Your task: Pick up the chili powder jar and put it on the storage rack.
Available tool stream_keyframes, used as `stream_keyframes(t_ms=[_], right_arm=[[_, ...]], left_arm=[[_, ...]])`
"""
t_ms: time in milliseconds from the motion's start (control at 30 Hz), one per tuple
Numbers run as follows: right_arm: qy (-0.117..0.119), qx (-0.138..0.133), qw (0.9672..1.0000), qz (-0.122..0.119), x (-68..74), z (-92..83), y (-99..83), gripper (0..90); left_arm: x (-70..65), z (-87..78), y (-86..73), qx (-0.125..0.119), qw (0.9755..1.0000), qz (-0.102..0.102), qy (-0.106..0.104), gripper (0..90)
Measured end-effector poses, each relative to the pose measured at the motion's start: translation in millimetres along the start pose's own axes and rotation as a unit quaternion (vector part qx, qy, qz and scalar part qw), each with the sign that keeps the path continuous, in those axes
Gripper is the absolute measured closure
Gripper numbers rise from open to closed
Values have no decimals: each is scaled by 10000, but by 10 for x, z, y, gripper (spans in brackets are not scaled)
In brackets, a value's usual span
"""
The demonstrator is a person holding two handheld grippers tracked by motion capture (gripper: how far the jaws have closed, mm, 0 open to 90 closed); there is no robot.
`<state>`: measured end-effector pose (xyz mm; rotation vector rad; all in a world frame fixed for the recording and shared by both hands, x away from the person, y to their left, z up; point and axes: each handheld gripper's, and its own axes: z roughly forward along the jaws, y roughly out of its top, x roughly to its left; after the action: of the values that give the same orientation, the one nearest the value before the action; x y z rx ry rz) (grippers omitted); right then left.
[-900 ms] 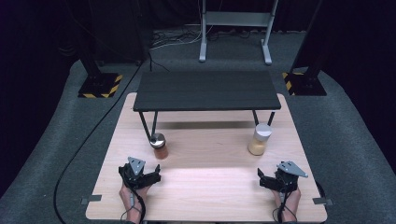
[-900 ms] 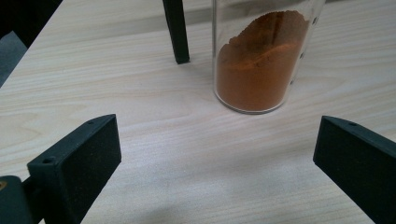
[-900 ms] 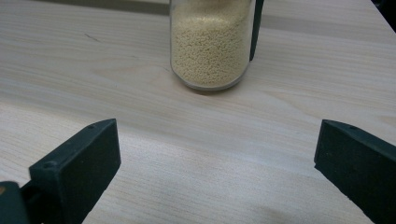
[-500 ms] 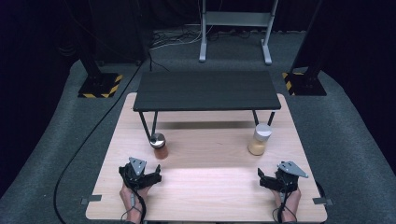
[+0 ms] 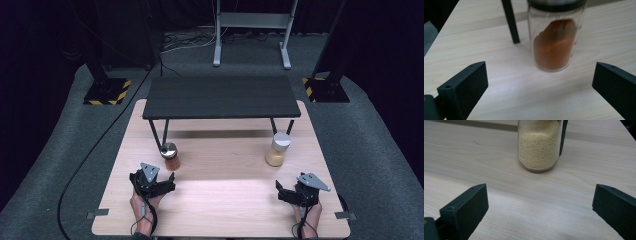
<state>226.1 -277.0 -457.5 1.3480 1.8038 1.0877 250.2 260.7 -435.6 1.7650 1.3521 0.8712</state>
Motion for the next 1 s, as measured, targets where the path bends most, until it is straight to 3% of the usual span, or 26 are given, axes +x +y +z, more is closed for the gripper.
stream_keyframes(t_ms=[167, 400, 833, 1000], right_arm=[[42, 45, 10000, 6, -15, 9, 16, 0], [50, 76, 10000, -23, -13, 16, 28, 0], [115, 148, 9998, -74, -31, 34, 55, 0], [91, 160, 9998, -96, -18, 39, 61, 0]], left_arm=[[37, 172, 177, 108, 9998, -11, -160, 0], [55, 345, 296, 270, 9991, -38, -316, 0], [49, 550, 382, 527, 9979, -120, -363, 0], [36, 592, 400, 478, 9983, -121, -309, 0]])
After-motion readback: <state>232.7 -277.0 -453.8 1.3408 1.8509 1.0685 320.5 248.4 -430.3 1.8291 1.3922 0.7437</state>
